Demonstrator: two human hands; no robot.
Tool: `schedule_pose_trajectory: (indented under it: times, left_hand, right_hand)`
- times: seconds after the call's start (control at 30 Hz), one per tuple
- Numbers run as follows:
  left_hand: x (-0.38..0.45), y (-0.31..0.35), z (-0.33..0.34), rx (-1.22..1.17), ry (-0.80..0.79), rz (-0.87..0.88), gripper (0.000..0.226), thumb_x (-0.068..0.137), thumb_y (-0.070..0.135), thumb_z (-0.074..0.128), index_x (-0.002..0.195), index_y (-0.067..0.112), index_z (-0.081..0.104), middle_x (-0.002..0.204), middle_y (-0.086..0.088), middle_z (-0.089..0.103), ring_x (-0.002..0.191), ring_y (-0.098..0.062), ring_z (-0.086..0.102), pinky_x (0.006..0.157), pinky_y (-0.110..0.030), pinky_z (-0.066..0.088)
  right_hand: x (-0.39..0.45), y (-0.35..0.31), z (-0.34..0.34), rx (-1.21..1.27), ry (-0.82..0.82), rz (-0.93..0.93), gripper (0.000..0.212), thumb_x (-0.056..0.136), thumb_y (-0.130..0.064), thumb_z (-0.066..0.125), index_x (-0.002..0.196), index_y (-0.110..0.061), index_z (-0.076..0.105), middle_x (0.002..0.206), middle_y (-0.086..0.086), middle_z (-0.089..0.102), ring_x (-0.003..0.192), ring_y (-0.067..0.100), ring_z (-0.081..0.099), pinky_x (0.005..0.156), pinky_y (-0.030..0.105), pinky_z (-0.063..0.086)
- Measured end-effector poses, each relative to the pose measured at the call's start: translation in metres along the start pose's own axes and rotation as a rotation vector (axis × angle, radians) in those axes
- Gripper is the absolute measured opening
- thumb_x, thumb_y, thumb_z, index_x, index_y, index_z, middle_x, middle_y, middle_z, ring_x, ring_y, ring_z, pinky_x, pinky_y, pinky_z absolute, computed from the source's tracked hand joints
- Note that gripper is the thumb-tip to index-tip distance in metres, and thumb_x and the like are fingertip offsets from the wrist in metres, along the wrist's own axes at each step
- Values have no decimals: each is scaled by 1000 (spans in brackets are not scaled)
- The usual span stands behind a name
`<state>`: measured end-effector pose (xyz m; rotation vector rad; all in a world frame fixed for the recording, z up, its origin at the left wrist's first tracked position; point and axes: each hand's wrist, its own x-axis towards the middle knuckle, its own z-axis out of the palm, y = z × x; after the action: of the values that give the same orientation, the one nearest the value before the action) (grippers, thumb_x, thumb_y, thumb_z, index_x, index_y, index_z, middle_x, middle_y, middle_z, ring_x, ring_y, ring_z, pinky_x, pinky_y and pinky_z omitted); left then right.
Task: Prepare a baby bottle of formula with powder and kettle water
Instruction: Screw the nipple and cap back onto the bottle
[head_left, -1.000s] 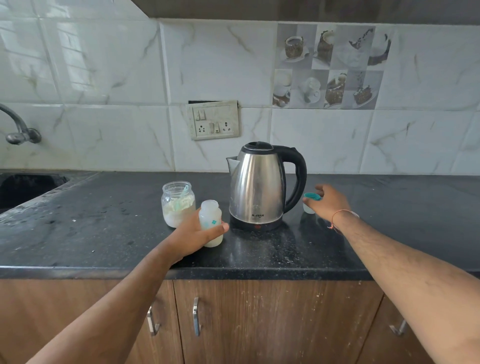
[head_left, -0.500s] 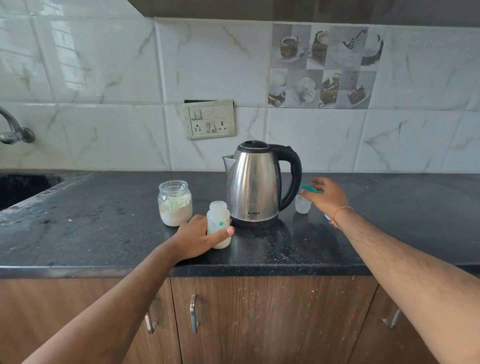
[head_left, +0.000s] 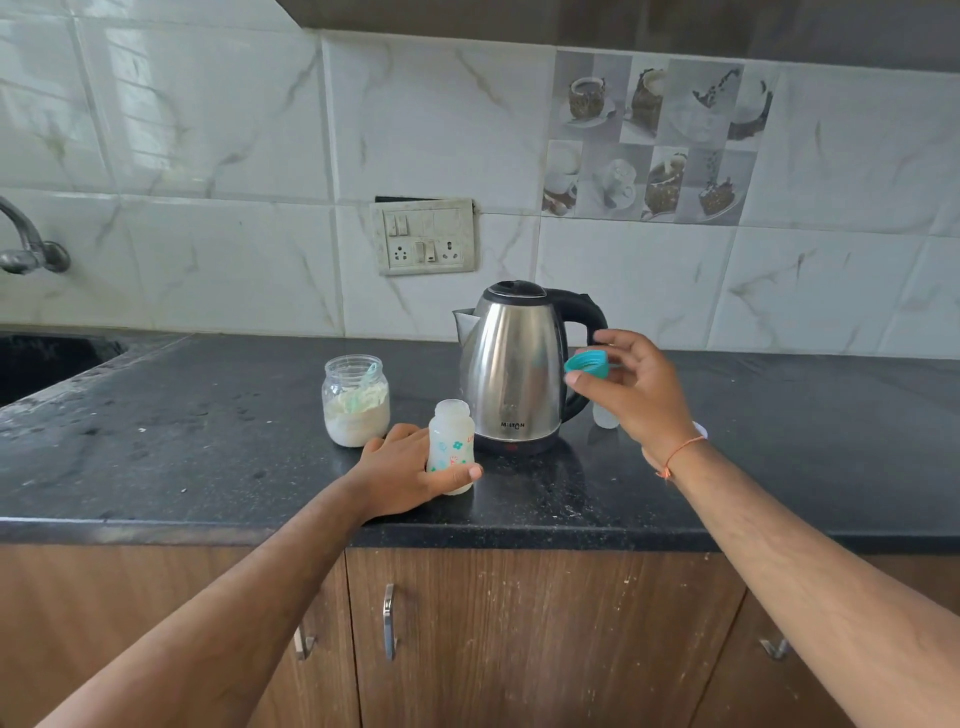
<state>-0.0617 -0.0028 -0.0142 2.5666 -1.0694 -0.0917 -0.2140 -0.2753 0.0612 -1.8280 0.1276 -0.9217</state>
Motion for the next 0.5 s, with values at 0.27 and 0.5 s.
schedule_pose_trajectory:
  times: [0.27, 0.5]
  left_hand:
    - [-5, 7, -4, 12, 15, -6, 72, 86, 92, 53, 133, 38, 51, 133, 7, 57, 134, -17, 41, 113, -46, 32]
    - [-6, 11, -8, 13, 6, -16, 75, 90, 88, 53, 141, 33, 53, 140, 6, 58, 137, -16, 43, 115, -45, 33]
  right_hand:
    - [-25, -10, 73, -100, -306, -4, 54, 74, -25, 99, 118, -26, 68, 102, -24, 78, 106, -7, 68, 95, 19, 56]
    - [-24, -14, 99, -27, -331, 6, 43, 78, -32, 96, 117, -34, 76, 114, -11, 76, 101, 17, 69, 87, 39, 65]
